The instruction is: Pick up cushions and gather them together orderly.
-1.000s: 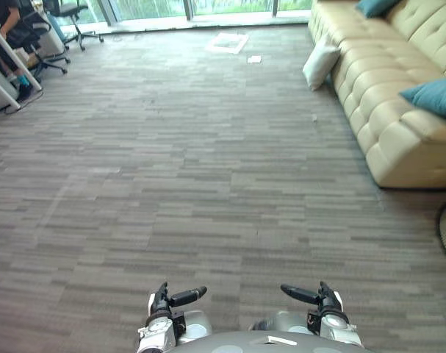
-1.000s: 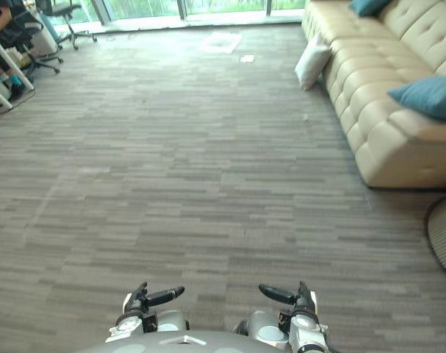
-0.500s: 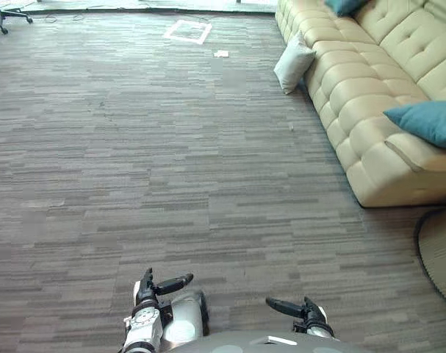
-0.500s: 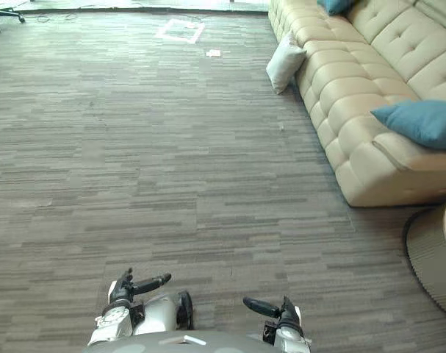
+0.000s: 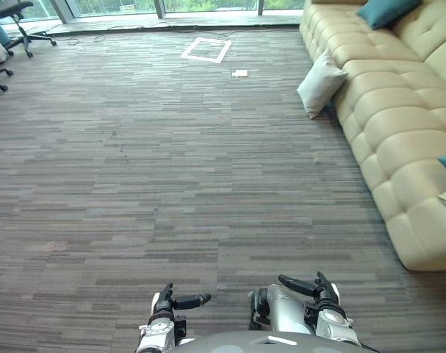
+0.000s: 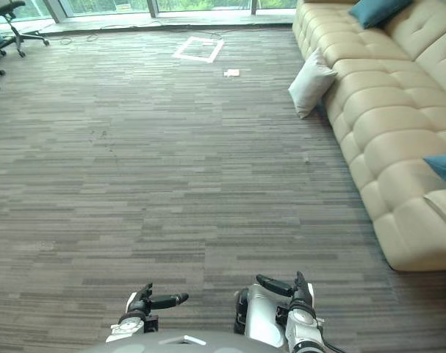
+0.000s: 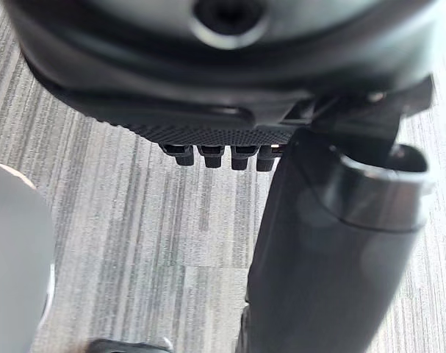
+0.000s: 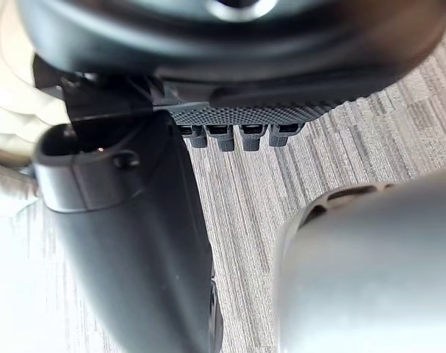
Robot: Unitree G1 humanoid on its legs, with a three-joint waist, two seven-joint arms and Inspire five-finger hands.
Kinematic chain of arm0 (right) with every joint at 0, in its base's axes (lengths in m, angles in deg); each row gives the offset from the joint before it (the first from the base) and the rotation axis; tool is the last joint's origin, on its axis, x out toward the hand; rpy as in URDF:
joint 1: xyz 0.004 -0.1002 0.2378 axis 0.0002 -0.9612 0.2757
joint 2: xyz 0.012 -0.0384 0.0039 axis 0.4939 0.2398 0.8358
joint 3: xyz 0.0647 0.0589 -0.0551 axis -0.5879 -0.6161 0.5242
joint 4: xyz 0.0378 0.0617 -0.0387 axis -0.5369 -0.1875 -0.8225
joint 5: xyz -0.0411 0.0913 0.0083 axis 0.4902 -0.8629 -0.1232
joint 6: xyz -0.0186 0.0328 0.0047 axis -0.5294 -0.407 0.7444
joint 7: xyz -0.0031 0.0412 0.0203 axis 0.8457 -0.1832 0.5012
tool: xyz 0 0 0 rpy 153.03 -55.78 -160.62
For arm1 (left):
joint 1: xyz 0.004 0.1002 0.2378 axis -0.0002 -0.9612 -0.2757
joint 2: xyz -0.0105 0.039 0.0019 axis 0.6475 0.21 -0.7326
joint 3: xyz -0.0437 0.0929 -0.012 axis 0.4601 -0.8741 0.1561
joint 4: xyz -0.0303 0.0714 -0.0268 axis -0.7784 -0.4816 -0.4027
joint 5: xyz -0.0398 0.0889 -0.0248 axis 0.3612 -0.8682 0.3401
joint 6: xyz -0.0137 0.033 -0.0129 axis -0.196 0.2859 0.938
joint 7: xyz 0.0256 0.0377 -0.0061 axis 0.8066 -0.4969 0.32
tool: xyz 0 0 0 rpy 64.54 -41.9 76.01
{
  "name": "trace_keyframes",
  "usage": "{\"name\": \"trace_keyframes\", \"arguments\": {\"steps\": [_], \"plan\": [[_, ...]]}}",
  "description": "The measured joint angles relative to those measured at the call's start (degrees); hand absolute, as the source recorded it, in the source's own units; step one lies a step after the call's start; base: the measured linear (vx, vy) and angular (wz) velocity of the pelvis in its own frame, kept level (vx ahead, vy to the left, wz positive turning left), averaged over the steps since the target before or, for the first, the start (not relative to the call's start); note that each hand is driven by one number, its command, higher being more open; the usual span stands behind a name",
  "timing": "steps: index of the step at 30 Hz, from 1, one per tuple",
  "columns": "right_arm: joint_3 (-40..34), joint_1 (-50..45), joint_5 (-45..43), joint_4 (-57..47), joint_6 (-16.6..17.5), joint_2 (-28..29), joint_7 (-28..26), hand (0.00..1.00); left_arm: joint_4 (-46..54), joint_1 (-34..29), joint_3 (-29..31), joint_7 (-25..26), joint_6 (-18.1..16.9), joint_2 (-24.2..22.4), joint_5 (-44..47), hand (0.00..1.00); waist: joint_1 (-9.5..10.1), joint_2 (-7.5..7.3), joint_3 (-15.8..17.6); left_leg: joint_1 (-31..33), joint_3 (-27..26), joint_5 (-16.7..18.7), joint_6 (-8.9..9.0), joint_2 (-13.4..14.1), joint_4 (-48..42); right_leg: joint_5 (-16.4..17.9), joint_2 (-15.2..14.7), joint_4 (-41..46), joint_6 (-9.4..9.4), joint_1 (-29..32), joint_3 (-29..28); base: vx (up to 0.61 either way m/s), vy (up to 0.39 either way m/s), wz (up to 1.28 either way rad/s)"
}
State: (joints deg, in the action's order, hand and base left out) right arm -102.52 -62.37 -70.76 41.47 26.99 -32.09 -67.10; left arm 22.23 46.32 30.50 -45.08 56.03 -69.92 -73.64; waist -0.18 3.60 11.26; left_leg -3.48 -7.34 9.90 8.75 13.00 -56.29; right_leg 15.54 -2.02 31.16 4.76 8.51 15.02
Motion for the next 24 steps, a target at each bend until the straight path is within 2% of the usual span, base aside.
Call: {"name": "trace_keyframes", "arguments": {"steps": [1,3,5,6,8,9,10,11,12,13,14,15,16,17,18,19,20,21,22,23,24], "plan": [[0.3,-0.1,-0.2,0.9,0.0,0.1,0.2,1.00,1.2,-0.2,1.0,0.2,-0.1,0.0,0.0,1.00,0.20,-0.43,0.3,4.4,-1.7,0.3,-0.55,1.9,-7.8,0.3,1.1,-4.1,0.19,-5.6,-0.5,0.62,-0.101,-0.28],[1.1,-0.3,-0.3,1.4,0.0,0.3,0.3,1.00,2.8,-0.7,1.6,0.2,-0.6,0.2,0.0,1.00,0.52,-1.26,0.3,8.6,-4.1,0.9,-1.58,2.8,-9.4,0.9,1.4,-7.9,0.00,-10.1,-1.4,0.46,-0.029,-0.26],[2.2,-1.2,-0.4,2.0,-0.3,0.3,0.5,1.00,5.0,-0.8,2.5,0.4,-1.0,0.2,0.9,1.00,1.37,-2.04,0.2,17.5,-9.3,3.0,-4.25,3.2,0.3,1.3,1.4,-14.0,-1.39,-16.6,-3.3,0.46,0.015,-0.35],[2.1,-1.2,-0.4,2.1,-0.4,0.3,0.5,1.00,5.1,-0.8,2.5,0.4,-1.0,0.2,1.0,1.00,1.49,-2.12,0.3,18.2,-10.1,3.2,-4.50,3.1,2.6,1.4,1.4,-14.7,-1.63,-17.4,-3.6,0.37,0.055,-0.38],[1.9,-1.2,-0.4,2.9,-0.7,0.5,0.8,1.00,5.6,-0.4,2.5,0.4,-1.5,0.2,1.0,1.00,2.72,-2.54,0.5,20.2,-13.3,2.7,-4.97,0.8,19.5,2.0,0.2,-18.3,-2.86,-22.0,-5.2,0.51,0.140,-0.45],[1.9,-1.3,-0.3,3.2,-0.7,0.7,0.9,1.00,5.6,-0.3,2.4,0.4,-1.8,0.2,0.9,1.00,2.97,-2.86,0.5,20.5,-13.2,-0.1,-4.59,-1.6,29.3,2.7,-0.7,-20.1,-3.84,-24.1,-6.2,0.63,0.240,-0.48],[1.9,-1.3,-0.3,3.2,-0.7,0.7,0.9,1.00,5.5,-0.4,2.4,0.6,-1.8,0.1,1.0,1.00,3.01,-2.69,0.3,20.5,-12.8,-2.1,-4.74,-2.6,33.4,3.1,-0.8,-20.9,-4.39,-25.0,-6.9,0.80,0.325,-0.74],[2.0,-1.2,-0.3,4.3,-0.6,0.7,0.9,1.00,4.9,-0.2,2.4,0.9,-1.8,0.2,2.1,1.00,3.29,-3.04,-0.4,20.1,-10.8,-8.1,-7.86,-4.9,33.0,4.0,-2.0,-20.8,-4.83,-26.7,-9.8,0.59,0.243,-0.65],[2.0,-1.2,-0.3,4.2,-0.6,1.3,0.9,1.00,4.8,-0.2,2.3,0.8,-1.6,0.7,2.0,1.00,3.18,-3.90,-1.0,19.8,-10.8,-7.3,-9.13,-5.7,32.6,3.9,-3.2,-18.5,-4.70,-25.7,-11.0,0.75,0.307,-0.57],[1.9,-1.7,-0.3,4.0,-0.4,2.2,0.9,1.00,4.6,-0.2,2.1,0.8,-1.5,1.5,1.9,1.00,2.82,-5.58,-1.8,19.4,-11.5,-5.4,-10.25,-7.0,32.0,3.7,-5.0,-13.4,-4.85,-23.5,-12.2,0.50,0.211,-0.16],[1.4,-2.0,-0.5,4.1,-0.3,2.8,0.9,1.00,4.4,-0.3,1.8,0.8,-1.6,2.1,2.0,1.00,2.88,-6.52,-2.1,18.9,-12.0,-4.1,-10.87,-7.6,31.2,3.4,-6.0,-9.0,-5.40,-21.8,-13.0,0.63,0.262,-0.07],[0.5,-2.0,-0.5,4.1,-0.3,3.3,1.2,1.00,3.8,-0.1,1.7,1.1,-1.4,2.8,2.1,1.00,2.86,-7.63,-2.0,17.0,-12.3,-0.5,-11.43,-8.7,29.2,0.7,-7.6,3.4,-9.41,-17.6,-14.5,0.49,0.203,0.04],[0.2,-1.9,-0.5,4.1,-0.1,3.4,1.3,1.00,3.0,0.4,1.1,1.2,-1.1,3.5,2.1,1.00,2.65,-8.13,-1.8,14.5,-12.1,1.8,-11.74,-9.6,28.7,-4.2,-8.6,13.8,-12.20,-14.3,-15.8,0.49,0.186,0.09],[0.2,-1.9,-0.5,4.1,0.0,3.4,1.3,1.00,2.3,0.6,0.9,1.3,-0.6,3.8,2.2,1.00,2.52,-8.13,-1.7,12.5,-12.0,3.1,-11.81,-10.3,28.7,-5.4,-9.1,20.6,-13.92,-11.9,-16.5,0.73,0.241,0.14],[0.3,-2.0,-0.4,3.1,0.3,3.3,1.2,1.00,1.4,0.5,0.7,1.7,-0.2,3.7,2.2,1.00,2.45,-7.81,-1.5,7.0,-11.8,5.9,-11.84,-10.8,29.6,-4.8,-9.8,31.4,-12.88,-7.2,-15.3,0.61,0.168,0.06],[0.4,-2.1,-0.3,2.8,0.3,3.1,1.1,1.00,1.4,0.4,0.6,1.8,-0.2,3.7,2.2,1.00,2.39,-7.63,-1.4,6.2,-11.7,6.2,-11.78,-10.9,30.0,-4.6,-9.8,32.3,-12.64,-6.5,-14.9,0.70,0.171,0.13],[0.6,-2.3,-0.4,2.0,1.1,2.7,1.2,1.00,1.3,0.2,-0.7,2.0,-0.2,3.6,2.2,1.00,1.79,-6.83,-1.4,1.4,-10.8,7.3,-11.57,-11.0,33.0,-3.4,-9.7,34.8,-10.57,-2.1,-11.8,0.54,0.080,0.24],[0.6,-2.3,-0.3,0.8,1.6,2.5,1.2,1.00,0.3,0.2,-2.0,1.8,-0.3,3.6,2.1,1.00,1.17,-6.28,-1.1,-2.4,-9.9,7.8,-11.17,-11.0,36.2,-2.4,-9.6,33.4,-9.17,2.8,-8.5,0.53,0.051,0.29],[0.6,-2.2,-0.4,0.5,1.8,2.4,1.2,1.00,0.2,0.2,-2.3,1.7,-0.2,3.7,2.1,1.00,1.13,-6.11,-0.9,-3.6,-9.7,7.7,-10.90,-11.0,37.1,-1.9,-9.6,32.4,-8.73,4.2,-7.5,0.52,-0.011,0.30],[0.1,-1.6,-0.5,0.2,2.1,2.4,1.2,1.00,-0.6,0.3,-2.6,1.6,-0.1,3.8,2.1,1.00,0.55,-6.01,-0.5,-6.9,-9.3,7.6,-10.86,-10.9,39.8,-0.9,-9.3,27.9,-7.19,7.3,-5.3,0.54,-0.062,0.33],[-0.3,-1.0,-0.5,0.1,2.3,2.2,1.1,1.00,-1.2,0.3,-2.6,1.6,0.3,3.7,2.1,1.00,-0.30,-5.86,-0.4,-10.5,-9.2,7.6,-10.85,-10.5,42.7,-0.8,-8.5,19.4,-6.65,10.0,-2.5,0.66,-0.108,0.43]]}}
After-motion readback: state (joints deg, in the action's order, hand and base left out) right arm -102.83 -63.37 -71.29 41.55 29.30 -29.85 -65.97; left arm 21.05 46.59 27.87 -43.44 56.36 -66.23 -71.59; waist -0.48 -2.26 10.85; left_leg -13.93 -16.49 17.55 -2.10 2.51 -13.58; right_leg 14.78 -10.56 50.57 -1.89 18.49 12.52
